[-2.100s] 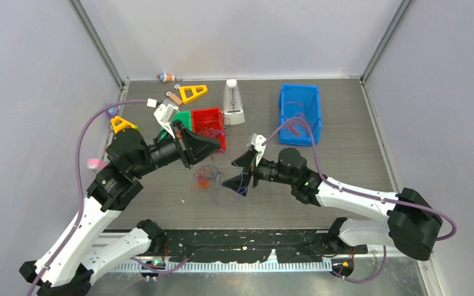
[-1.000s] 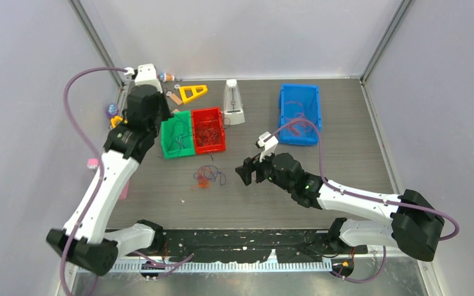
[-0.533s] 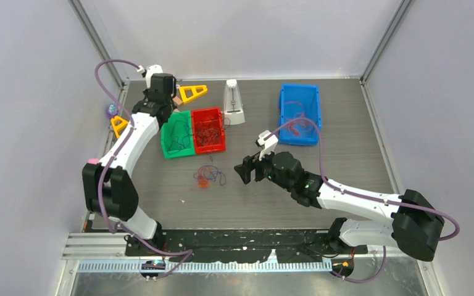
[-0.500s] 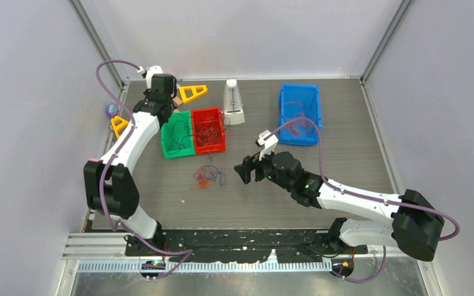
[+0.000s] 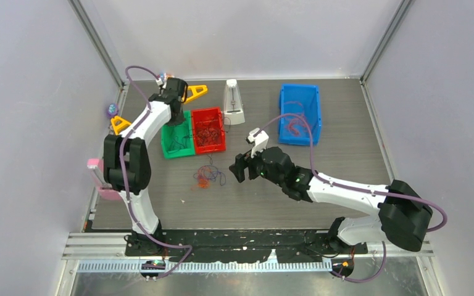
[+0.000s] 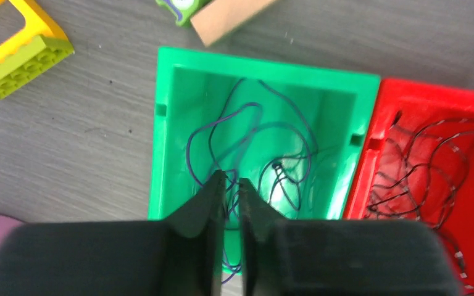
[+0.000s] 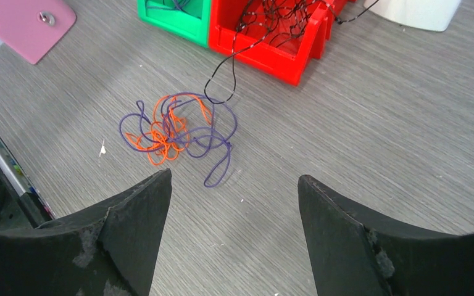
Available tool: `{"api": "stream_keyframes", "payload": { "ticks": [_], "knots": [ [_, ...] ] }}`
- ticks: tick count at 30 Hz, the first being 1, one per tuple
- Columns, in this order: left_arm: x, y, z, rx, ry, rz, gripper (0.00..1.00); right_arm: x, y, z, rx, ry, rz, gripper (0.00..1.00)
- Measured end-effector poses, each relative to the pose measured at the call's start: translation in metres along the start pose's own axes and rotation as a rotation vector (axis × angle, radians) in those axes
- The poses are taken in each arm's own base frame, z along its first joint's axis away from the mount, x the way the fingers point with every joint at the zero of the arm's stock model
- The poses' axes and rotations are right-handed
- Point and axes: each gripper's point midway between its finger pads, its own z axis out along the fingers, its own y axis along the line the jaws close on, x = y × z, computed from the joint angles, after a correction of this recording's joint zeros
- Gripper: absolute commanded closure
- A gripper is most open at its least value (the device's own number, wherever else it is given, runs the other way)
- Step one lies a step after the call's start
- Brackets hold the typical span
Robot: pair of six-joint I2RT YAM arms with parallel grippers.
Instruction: Untangle the cables
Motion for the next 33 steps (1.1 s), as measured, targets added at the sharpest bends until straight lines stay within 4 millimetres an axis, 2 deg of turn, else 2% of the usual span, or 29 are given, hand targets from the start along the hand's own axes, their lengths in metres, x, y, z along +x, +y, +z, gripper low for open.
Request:
{"api": "stream_keyframes", "payload": {
  "ticks": [2,5,9,13,15,18,21,25,28,33],
  "knots": [
    [0.011,0.001,0.002,-0.001,0.043,0.030,0.54,0.005,0.001,0.004,-0.005,0.022,0.001,0.19],
    [0.016,0.003,-0.003,0.012,0.061,0.051,0.35,0.012,0.004,0.010,-0.014,0.060,0.007,0.17],
    [0.013,0.004,-0.027,0.066,0.039,0.048,0.26,0.022,0.012,0.020,-0.044,0.111,0.026,0.18],
    [0.005,0.008,-0.067,0.147,-0.030,0.017,0.18,0.028,0.023,0.034,-0.085,0.155,0.050,0.22],
    [0.003,0.012,-0.090,0.188,-0.072,-0.001,0.11,0.027,0.031,0.046,-0.102,0.171,0.066,0.27],
    [0.006,0.018,-0.118,0.242,-0.126,-0.034,0.09,0.020,0.039,0.067,-0.112,0.177,0.099,0.36],
    [0.024,0.023,-0.134,0.290,-0.143,-0.058,0.09,0.011,0.044,0.088,-0.099,0.167,0.136,0.44],
    [0.058,0.024,-0.142,0.360,-0.118,-0.089,0.10,0.003,0.042,0.119,-0.037,0.146,0.178,0.46],
    [0.087,0.022,-0.142,0.401,-0.087,-0.097,0.12,0.008,0.035,0.136,0.024,0.152,0.193,0.46],
    [0.129,0.022,-0.141,0.457,-0.036,-0.107,0.14,0.021,0.022,0.153,0.105,0.180,0.189,0.50]
  ]
}}
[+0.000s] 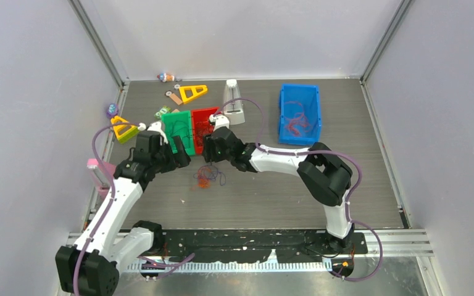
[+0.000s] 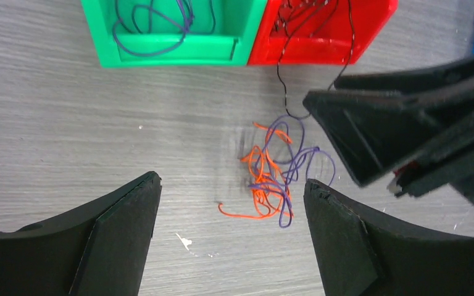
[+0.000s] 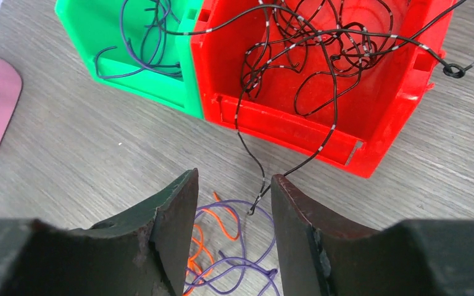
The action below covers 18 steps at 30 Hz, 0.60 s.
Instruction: Untangle the cables
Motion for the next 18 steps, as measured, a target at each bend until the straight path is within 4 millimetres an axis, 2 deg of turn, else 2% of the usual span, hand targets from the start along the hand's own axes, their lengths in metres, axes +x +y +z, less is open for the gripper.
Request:
{"api": "stream_keyframes", "payload": {
  "ticks": [1,3,4,8,9,11,13,18],
  "knots": [
    [0.006,0.000,0.000,0.011,0.004,-0.005,0.15,0.001,-0.002,0.002,0.012,0.005,-0.001,0.60],
    [0.017,0.000,-0.001,0.037,0.009,-0.009,0.16,0.001,-0.004,0.005,0.030,0.010,-0.005,0.70],
    [0.020,0.000,-0.001,0.045,0.012,-0.010,0.16,-0.001,-0.004,0.006,0.035,0.006,-0.006,0.70],
    [0.032,-0.004,0.000,0.080,0.035,-0.010,0.16,-0.016,-0.004,0.008,0.046,-0.022,0.003,0.59],
    [0.034,-0.004,0.001,0.085,0.040,-0.012,0.16,-0.019,-0.005,0.008,0.047,-0.027,0.004,0.52],
    [0.038,-0.006,0.002,0.098,0.049,-0.015,0.16,-0.022,-0.009,0.008,0.053,-0.031,0.006,0.45],
    [0.042,-0.008,0.004,0.108,0.056,-0.015,0.16,-0.022,-0.013,0.009,0.060,-0.027,0.001,0.41],
    [0.048,-0.012,0.008,0.131,0.062,-0.007,0.16,-0.022,-0.020,-0.003,0.055,-0.021,-0.010,0.39]
  ]
}}
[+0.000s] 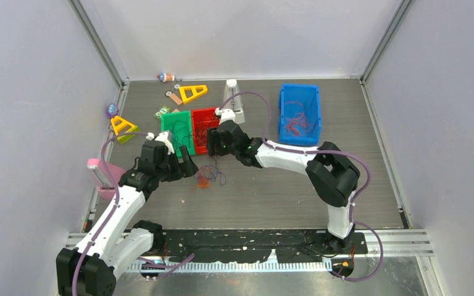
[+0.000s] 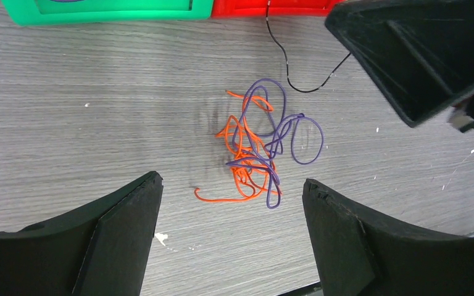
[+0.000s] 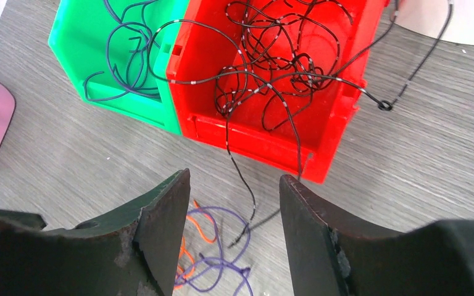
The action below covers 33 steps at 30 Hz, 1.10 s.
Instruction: Untangle the cables
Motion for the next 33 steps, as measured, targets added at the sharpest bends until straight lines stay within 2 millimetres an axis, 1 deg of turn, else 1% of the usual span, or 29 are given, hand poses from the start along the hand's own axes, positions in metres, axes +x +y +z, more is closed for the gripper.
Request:
{"api": "stream_keyframes", "payload": {
  "ticks": [6,8,10,15,21,22,23,25,28,30,33],
  "knots": [
    [0.007,-0.005,0.010,0.015,0.031,0.018,0.21,-0.014,-0.005,-0.027,-0.009,-0.032,0.007,0.37],
    [0.011,-0.005,0.015,0.016,0.043,0.023,0.24,-0.016,-0.008,-0.035,-0.017,-0.043,0.017,0.38],
    [0.014,-0.005,0.018,0.017,0.051,0.027,0.28,-0.012,-0.012,-0.039,-0.017,-0.038,0.026,0.38],
    [0.017,-0.005,0.023,0.017,0.062,0.031,0.34,0.011,-0.018,-0.034,-0.030,0.013,0.050,0.39],
    [0.015,-0.006,0.024,0.022,0.053,0.032,0.38,0.030,-0.011,-0.017,-0.074,0.060,0.081,0.60],
    [0.015,-0.006,0.024,0.022,0.053,0.032,0.39,0.032,-0.010,-0.014,-0.078,0.066,0.082,0.68],
    [0.015,-0.006,0.024,0.022,0.053,0.032,0.39,0.034,-0.007,-0.010,-0.086,0.075,0.085,0.81],
    [0.015,-0.006,0.023,0.022,0.053,0.032,0.41,0.035,-0.003,-0.002,-0.097,0.083,0.086,0.92],
    [0.015,-0.007,0.024,0.028,0.054,0.032,0.45,0.029,0.002,0.006,-0.108,0.078,0.086,0.94],
    [0.017,-0.007,0.024,0.031,0.058,0.032,0.46,0.019,0.007,0.008,-0.112,0.064,0.083,0.95],
    [0.019,-0.008,0.024,0.040,0.065,0.032,0.47,-0.012,0.015,0.013,-0.120,0.015,0.078,0.95]
  ]
}}
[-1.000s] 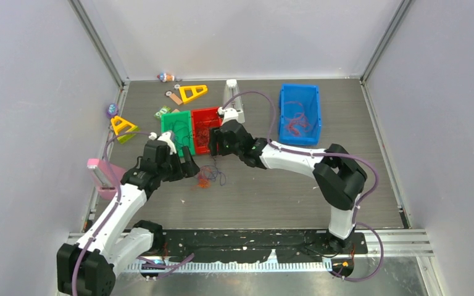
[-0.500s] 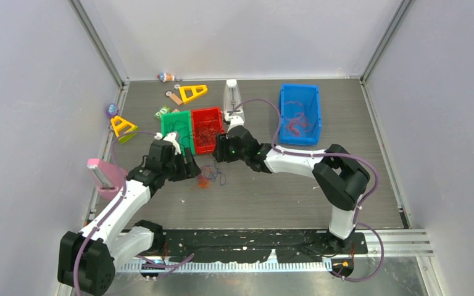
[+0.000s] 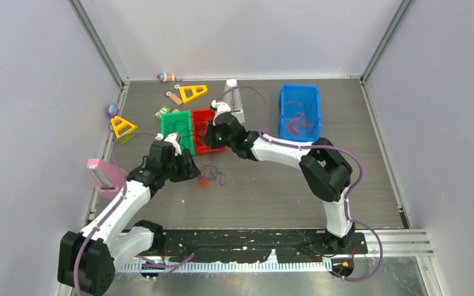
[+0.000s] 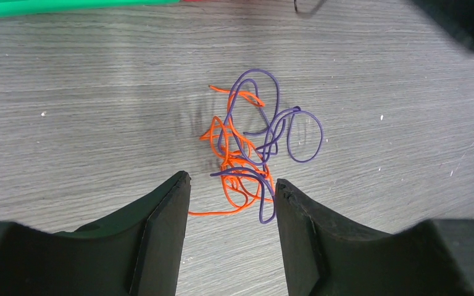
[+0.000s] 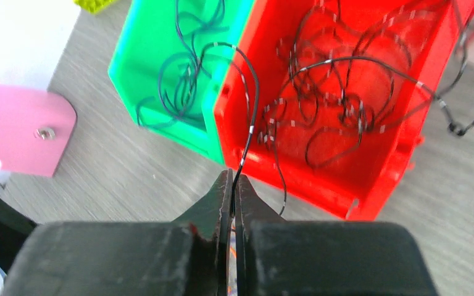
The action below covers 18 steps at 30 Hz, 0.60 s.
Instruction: Untangle the cables
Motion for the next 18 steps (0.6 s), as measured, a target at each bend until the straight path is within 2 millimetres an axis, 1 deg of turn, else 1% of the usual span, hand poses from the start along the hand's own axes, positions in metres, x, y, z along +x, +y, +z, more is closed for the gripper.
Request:
{"api": "stream_keyframes", "payload": {
  "ticks": [3,5,6,8,11,14,16,17,18],
  "knots": [
    [0.000,-0.001,0.000,0.008,0.000,0.001,0.48,-0.029,0.006,0.007,0.001,-0.048,-0.013,0.95],
    [0.000,-0.002,0.001,0.010,0.003,0.000,0.48,-0.048,0.004,0.013,0.016,-0.078,-0.025,0.95],
    [0.000,-0.002,0.001,0.011,0.004,0.000,0.48,-0.054,0.001,0.017,0.031,-0.087,-0.031,0.95],
    [0.000,-0.002,0.001,0.011,0.004,0.001,0.49,-0.060,-0.005,0.025,0.060,-0.090,-0.048,0.95],
    [0.000,-0.002,0.001,0.011,0.004,0.001,0.49,-0.057,-0.023,0.046,0.122,-0.063,-0.078,0.95],
    [0.000,-0.002,0.001,0.010,0.004,0.001,0.49,-0.040,-0.039,0.067,0.174,-0.008,-0.104,0.94],
    [0.001,-0.002,0.001,0.010,0.005,0.001,0.49,-0.024,-0.048,0.079,0.199,0.040,-0.119,0.90],
    [0.000,-0.002,0.001,0.010,0.005,0.001,0.49,-0.013,-0.053,0.085,0.212,0.070,-0.128,0.85],
    [0.000,-0.002,0.001,0.010,0.005,0.001,0.49,-0.008,-0.059,0.088,0.231,0.089,-0.150,0.82]
  ]
}}
